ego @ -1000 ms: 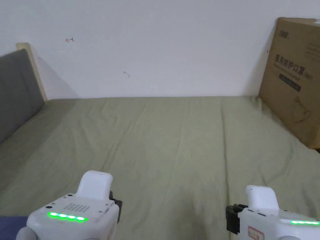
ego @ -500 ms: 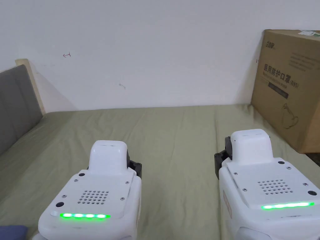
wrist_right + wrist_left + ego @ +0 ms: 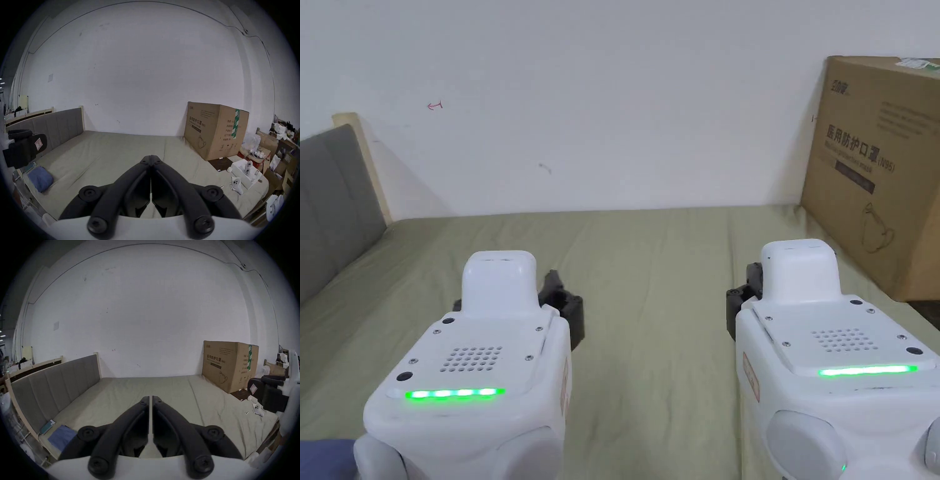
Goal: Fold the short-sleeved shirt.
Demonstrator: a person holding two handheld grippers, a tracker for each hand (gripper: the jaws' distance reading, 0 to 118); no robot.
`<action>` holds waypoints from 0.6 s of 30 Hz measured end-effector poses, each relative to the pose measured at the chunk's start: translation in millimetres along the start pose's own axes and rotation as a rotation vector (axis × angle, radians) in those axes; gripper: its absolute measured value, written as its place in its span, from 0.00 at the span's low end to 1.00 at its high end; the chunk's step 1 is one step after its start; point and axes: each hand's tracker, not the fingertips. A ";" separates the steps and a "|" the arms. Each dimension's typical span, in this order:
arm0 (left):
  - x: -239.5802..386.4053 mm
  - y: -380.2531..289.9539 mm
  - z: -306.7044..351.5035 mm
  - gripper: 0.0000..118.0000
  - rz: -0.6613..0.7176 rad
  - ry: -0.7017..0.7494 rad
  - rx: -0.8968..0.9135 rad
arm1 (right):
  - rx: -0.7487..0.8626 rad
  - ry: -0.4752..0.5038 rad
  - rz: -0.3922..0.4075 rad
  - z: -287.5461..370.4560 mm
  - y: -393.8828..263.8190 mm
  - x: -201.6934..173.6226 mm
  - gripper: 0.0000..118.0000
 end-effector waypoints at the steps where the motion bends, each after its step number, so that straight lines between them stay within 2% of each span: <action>1: -0.1 0.3 0.1 0.20 0.006 -0.002 -0.006 | 0.000 -0.009 0.006 -0.2 0.1 -1.2 0.00; 3: -0.5 -0.7 -1.6 0.64 0.013 -0.003 -0.021 | 0.005 -0.017 0.007 0.2 0.6 -0.8 0.05; 4: -1.4 -2.6 -0.5 0.82 0.020 -0.004 -0.012 | 0.005 -0.015 0.005 -0.1 0.9 -0.6 0.14; 5: -1.9 -3.5 0.9 0.93 0.022 -0.007 0.003 | 0.004 -0.011 0.002 -0.6 1.1 -0.3 0.37; 7: -2.6 -3.2 0.9 0.94 0.018 -0.013 0.017 | 0.013 -0.010 0.000 -0.3 0.0 -0.2 0.81; 8: -4.1 -4.0 1.1 0.94 0.025 -0.027 0.030 | 0.029 -0.024 0.006 1.7 -0.2 -2.2 0.93; 13: -10.1 -4.0 -7.7 0.97 0.075 -0.049 -0.063 | 0.042 -0.051 0.073 1.0 -1.6 -8.3 0.94; 16: -6.0 -8.0 -13.2 0.97 0.018 0.006 -0.117 | 0.033 -0.036 0.053 -0.5 -2.1 -7.1 0.94; 18: -7.4 -14.0 -14.9 0.97 0.012 -0.013 -0.111 | 0.027 -0.034 0.039 -0.6 -2.6 -6.1 0.94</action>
